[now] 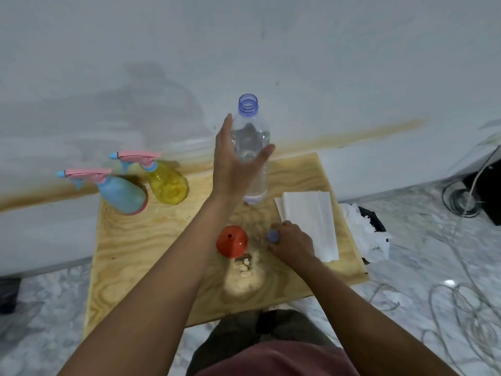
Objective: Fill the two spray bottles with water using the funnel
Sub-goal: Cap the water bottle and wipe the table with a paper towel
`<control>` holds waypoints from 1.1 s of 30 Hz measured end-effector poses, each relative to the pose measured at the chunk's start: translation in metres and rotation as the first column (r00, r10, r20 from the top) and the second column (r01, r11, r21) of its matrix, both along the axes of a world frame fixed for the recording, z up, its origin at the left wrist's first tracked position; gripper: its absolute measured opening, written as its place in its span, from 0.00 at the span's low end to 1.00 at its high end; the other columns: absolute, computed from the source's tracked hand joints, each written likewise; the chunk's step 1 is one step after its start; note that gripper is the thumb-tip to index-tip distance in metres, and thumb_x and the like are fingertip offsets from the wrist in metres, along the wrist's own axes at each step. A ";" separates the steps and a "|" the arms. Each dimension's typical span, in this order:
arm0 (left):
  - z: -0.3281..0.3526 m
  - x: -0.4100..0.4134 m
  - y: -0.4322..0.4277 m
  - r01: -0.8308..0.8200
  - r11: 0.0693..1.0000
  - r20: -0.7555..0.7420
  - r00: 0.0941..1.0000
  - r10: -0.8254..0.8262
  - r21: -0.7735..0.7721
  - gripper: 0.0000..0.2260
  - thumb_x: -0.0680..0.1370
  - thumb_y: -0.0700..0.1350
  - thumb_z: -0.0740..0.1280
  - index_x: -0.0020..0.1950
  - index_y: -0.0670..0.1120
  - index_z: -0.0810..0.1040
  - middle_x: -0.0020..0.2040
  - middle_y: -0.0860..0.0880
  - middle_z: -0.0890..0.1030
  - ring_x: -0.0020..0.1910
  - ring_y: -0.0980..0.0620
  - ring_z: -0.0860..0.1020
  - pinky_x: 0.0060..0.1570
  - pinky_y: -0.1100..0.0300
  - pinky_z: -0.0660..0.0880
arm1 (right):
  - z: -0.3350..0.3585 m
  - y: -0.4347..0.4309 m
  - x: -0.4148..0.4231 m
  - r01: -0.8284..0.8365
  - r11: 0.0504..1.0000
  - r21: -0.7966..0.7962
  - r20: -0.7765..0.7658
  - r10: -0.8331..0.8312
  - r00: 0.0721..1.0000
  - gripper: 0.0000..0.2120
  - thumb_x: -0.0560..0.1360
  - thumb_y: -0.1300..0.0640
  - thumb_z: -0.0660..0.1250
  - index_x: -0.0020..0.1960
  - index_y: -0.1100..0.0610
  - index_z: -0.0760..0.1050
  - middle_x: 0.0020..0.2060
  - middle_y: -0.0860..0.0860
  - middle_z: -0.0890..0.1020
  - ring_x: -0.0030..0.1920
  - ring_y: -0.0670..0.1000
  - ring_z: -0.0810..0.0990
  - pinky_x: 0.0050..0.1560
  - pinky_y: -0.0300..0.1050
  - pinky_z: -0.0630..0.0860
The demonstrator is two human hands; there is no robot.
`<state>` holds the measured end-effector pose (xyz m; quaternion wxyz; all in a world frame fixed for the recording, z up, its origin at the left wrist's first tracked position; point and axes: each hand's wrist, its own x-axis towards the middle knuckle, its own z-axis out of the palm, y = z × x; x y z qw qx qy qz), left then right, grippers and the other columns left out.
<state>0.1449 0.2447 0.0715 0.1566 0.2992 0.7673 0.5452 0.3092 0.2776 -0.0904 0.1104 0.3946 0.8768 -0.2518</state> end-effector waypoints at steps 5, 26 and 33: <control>0.001 0.003 0.008 -0.092 0.996 -0.042 0.995 0.092 0.014 0.37 0.72 0.54 0.76 0.77 0.52 0.64 0.72 0.52 0.70 0.67 0.59 0.70 0.57 0.80 0.65 | -0.007 0.006 -0.004 -0.029 0.998 0.051 -0.044 0.031 0.999 0.15 0.78 0.47 0.62 0.60 0.51 0.76 0.55 0.50 0.78 0.56 0.54 0.78 0.51 0.48 0.75; -0.007 -0.007 0.009 -0.017 0.998 -0.023 1.000 0.019 0.055 0.28 0.72 0.51 0.77 0.66 0.57 0.65 0.58 0.57 0.72 0.57 0.69 0.73 0.58 0.49 0.78 | 0.244 0.093 -0.082 -0.093 0.962 0.257 -0.662 0.246 0.708 0.17 0.77 0.44 0.66 0.65 0.42 0.74 0.52 0.38 0.73 0.45 0.40 0.76 0.43 0.31 0.68; -0.010 -0.010 0.008 -0.020 0.998 -0.015 1.000 0.021 0.064 0.32 0.71 0.53 0.77 0.70 0.54 0.65 0.60 0.56 0.71 0.63 0.62 0.73 0.60 0.48 0.78 | 0.249 0.099 -0.104 -0.194 0.923 0.332 -0.509 0.348 0.788 0.17 0.76 0.40 0.65 0.62 0.43 0.76 0.54 0.40 0.76 0.44 0.40 0.77 0.41 0.35 0.67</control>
